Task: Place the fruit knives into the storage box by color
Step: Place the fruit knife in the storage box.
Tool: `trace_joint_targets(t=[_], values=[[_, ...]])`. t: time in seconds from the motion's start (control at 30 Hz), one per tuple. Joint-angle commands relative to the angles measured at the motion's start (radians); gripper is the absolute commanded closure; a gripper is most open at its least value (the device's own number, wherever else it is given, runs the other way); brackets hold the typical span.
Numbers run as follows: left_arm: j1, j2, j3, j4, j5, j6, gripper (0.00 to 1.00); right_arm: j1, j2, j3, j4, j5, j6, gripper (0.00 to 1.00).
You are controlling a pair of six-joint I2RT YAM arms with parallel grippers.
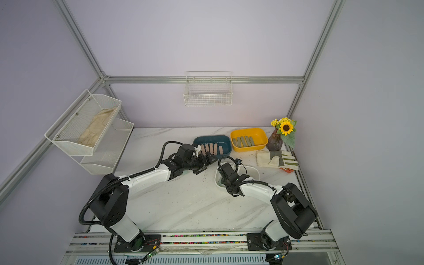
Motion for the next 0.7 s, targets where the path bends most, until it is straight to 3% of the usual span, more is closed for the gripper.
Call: trace_joint_targets(t=[0.0,0.2,0.37,0.67], values=[[-0.007,-0.012,0.107,0.028,-0.013,-0.007,0.0,-0.01,0.025,-0.011,0.051,-0.002,0.021,0.78],[-0.01,-0.012,0.11,0.018,-0.019,-0.001,0.0,-0.023,0.067,-0.007,0.09,-0.029,0.014,0.73],[-0.013,-0.015,0.113,0.01,-0.023,0.001,0.01,-0.029,0.095,0.02,0.093,-0.051,0.01,0.56],[-0.012,-0.076,0.102,-0.05,-0.062,0.062,0.0,-0.032,-0.119,0.061,0.016,-0.056,-0.029,0.47]])
